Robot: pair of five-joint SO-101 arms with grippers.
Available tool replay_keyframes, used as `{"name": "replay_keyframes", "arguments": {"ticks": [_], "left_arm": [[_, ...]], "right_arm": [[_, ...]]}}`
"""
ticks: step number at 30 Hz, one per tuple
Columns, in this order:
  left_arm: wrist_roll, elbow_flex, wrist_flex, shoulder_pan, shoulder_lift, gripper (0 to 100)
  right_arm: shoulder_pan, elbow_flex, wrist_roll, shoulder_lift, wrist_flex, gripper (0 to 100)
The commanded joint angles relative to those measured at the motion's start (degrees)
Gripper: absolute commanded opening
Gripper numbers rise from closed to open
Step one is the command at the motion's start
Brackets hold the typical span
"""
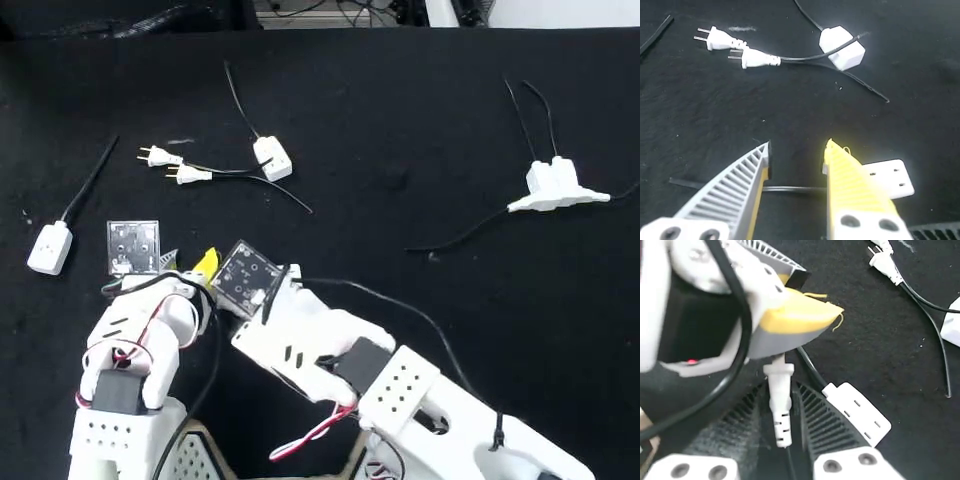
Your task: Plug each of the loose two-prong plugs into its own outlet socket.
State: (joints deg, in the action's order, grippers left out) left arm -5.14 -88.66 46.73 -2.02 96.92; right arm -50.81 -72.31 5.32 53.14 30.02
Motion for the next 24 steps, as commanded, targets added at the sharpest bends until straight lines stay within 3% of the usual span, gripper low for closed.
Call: {"name": "replay_keyframes", "arguments": {"ticks": [1, 24], "left_arm": [[0.7, 0.2, -0.6, -0.8, 0.1, 19], [0.7, 0.1, -0.5, -0.7, 0.1, 19]], "right_arm": [[-0.6, 0.6, -1.6, 2.2, -3.1, 1.1], [2.1, 0.4, -1.9, 5.3, -2.7, 1.1]]}}
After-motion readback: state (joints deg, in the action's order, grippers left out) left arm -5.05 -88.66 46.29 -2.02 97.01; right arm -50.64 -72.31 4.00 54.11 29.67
